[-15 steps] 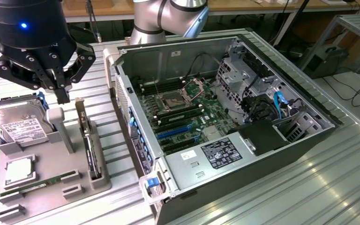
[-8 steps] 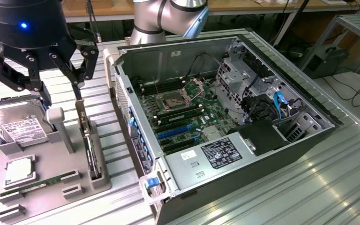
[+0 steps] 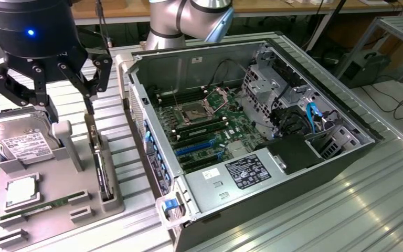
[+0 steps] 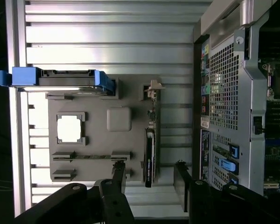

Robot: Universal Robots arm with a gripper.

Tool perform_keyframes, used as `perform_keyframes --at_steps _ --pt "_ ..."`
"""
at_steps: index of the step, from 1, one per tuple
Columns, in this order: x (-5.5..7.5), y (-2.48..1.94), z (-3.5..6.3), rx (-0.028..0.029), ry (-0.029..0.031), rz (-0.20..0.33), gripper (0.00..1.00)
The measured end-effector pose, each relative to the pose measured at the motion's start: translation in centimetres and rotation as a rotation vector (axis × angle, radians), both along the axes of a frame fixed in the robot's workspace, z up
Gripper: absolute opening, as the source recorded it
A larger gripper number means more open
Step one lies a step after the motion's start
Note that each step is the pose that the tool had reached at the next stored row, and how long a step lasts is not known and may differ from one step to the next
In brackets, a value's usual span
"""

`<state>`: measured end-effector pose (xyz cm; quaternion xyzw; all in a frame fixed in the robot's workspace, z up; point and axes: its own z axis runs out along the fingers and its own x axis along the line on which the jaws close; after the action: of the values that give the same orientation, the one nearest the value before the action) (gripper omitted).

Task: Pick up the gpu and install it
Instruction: 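Pick up the gpu and move the gpu toward the slot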

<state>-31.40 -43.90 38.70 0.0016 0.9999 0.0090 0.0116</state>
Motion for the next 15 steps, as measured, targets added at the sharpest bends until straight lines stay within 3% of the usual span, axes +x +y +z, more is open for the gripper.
perform_keyframes --at_steps 6,15 --pt "0.0 -0.03 -0.56 -0.0031 -0.0001 0.0 0.54" --pt "0.0 -0.09 -1.75 -0.0032 -0.0001 0.0 0.54"
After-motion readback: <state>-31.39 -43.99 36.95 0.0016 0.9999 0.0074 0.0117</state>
